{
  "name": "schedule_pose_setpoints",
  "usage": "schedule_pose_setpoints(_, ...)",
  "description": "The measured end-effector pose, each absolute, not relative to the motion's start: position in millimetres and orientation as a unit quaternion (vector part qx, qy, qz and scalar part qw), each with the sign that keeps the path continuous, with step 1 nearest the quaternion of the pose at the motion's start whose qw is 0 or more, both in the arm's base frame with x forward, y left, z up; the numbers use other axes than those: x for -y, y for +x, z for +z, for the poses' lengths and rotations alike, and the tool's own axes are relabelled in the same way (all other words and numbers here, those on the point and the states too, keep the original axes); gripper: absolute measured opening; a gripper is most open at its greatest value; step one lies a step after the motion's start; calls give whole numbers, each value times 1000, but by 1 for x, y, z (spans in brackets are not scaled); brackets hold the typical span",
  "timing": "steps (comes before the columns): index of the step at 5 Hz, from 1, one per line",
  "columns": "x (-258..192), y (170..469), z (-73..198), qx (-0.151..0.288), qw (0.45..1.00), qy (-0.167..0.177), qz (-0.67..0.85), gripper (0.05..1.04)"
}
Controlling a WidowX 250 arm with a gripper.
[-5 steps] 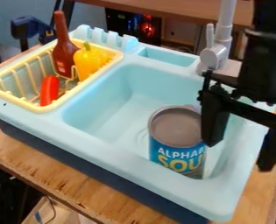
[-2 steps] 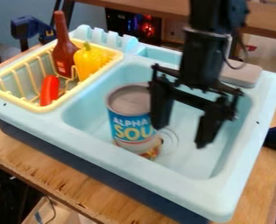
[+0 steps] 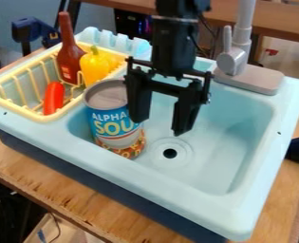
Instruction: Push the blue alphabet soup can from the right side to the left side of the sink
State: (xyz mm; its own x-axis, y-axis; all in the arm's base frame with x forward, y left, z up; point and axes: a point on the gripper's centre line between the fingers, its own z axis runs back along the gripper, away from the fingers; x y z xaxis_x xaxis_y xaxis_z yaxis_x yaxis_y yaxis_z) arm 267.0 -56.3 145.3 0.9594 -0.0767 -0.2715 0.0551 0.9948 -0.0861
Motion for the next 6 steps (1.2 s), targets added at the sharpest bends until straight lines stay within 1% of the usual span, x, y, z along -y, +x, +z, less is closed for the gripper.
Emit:
schedule_pose_setpoints(1,56,264,147,-136,989,-45,-38,1000)
schedule_pose_setpoints(2,59,261,155,-117,991,-56,-41,1000)
schedule_pose_setpoints(4,65,256,160,-111,990,-76,-45,1000)
schedule_pose_setpoints(5,71,247,174,-106,991,-62,-44,1000)
schedule_pose_setpoints(6,73,249,203,-79,994,-54,-44,1000)
